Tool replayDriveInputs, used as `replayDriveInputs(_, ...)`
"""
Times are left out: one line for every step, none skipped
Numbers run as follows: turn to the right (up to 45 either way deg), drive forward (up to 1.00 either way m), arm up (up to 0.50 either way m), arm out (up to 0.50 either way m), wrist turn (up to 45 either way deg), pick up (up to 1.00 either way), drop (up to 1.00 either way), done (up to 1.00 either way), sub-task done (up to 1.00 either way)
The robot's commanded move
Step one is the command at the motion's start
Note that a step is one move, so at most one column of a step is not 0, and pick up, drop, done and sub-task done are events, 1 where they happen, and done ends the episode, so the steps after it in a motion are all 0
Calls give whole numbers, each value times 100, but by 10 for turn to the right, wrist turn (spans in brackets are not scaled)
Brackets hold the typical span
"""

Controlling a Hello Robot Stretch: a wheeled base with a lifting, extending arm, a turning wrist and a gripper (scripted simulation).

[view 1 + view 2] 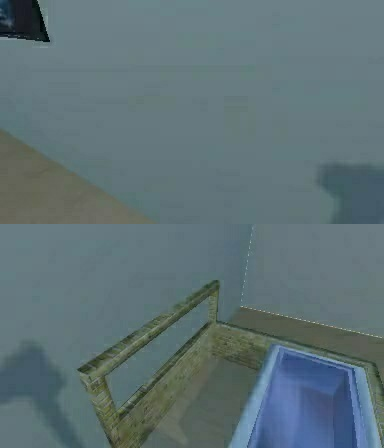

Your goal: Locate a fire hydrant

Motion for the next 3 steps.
replayDriveInputs(-450, 0, 0, 0, 0, 0, 0, 0, 0)
replayDriveInputs(-120, 0, 0, 0, 0, 0, 0, 0, 0)
replayDriveInputs(0, 15, 0, 0, 0, 0, 0, 0, 0)
